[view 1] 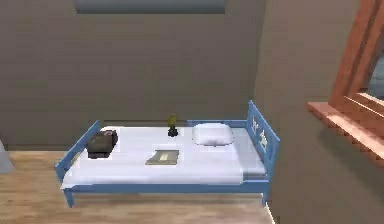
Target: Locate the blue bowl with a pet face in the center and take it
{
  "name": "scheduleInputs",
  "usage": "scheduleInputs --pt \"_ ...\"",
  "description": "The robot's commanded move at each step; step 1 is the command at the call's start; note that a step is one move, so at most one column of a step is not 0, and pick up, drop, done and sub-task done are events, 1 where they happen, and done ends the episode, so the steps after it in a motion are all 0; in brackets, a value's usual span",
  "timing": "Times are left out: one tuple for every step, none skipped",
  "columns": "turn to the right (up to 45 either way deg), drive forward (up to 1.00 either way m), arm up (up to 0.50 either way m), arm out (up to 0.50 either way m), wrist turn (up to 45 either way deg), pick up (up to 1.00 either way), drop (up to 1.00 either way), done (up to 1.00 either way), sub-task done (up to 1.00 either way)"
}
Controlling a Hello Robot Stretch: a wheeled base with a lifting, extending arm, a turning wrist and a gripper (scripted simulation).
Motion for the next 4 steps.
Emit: scheduleInputs --pt "-45.0 0.00 0.00 0.00 0.0 0.00 0.00 0.00 0.00" --pt "-6.0 0.00 0.00 0.00 0.0 0.00 0.00 0.00 0.00" --pt "0.0 1.00 0.00 0.00 0.0 0.00 0.00 0.00 0.00" --pt "-6.0 0.00 0.00 0.00 0.0 0.00 0.00 0.00 0.00"
